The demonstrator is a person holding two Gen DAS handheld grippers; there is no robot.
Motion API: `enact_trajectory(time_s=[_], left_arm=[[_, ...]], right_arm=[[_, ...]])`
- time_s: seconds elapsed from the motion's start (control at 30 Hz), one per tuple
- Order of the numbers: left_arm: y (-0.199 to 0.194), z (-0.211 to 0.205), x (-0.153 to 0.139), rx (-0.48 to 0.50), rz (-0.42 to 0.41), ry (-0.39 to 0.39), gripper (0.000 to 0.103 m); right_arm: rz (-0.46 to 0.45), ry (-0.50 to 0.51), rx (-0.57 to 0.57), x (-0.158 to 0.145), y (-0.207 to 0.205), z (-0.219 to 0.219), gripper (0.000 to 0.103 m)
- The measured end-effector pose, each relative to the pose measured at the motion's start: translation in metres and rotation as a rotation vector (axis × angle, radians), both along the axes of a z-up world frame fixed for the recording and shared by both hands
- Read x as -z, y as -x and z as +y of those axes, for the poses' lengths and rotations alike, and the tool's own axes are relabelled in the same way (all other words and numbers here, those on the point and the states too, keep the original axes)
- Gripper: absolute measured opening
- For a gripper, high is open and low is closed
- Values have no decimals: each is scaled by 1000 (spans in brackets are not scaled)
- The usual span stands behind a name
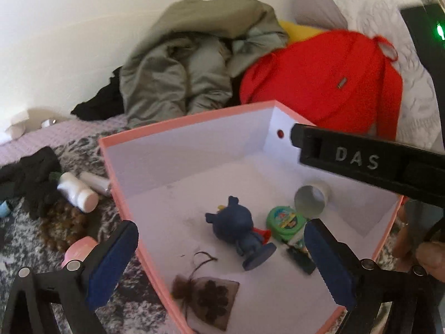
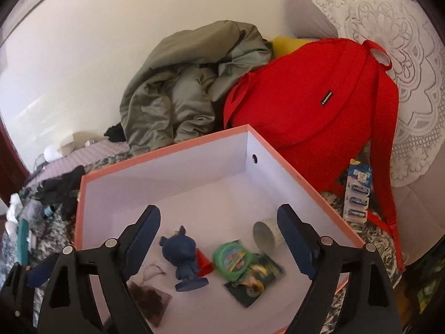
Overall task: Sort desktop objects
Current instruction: 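Move both tools back over the table toward the teal case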
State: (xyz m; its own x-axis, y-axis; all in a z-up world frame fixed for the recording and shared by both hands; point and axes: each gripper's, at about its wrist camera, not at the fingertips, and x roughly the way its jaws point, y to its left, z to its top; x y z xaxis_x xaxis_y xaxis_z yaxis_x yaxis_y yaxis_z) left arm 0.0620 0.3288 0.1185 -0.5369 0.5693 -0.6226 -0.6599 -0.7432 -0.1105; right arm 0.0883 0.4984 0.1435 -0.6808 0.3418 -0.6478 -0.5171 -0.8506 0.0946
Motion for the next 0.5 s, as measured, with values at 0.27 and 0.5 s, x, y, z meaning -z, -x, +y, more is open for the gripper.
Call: enact_trajectory(time_s=[0.27, 0.5], left_arm=[[21, -75, -5, -141, 12, 41, 99], [52, -181, -1, -340, 15, 92, 99]], right_arm=[[105, 53, -49, -26, 12, -43, 89], [139, 15, -265, -37, 53, -150, 92]])
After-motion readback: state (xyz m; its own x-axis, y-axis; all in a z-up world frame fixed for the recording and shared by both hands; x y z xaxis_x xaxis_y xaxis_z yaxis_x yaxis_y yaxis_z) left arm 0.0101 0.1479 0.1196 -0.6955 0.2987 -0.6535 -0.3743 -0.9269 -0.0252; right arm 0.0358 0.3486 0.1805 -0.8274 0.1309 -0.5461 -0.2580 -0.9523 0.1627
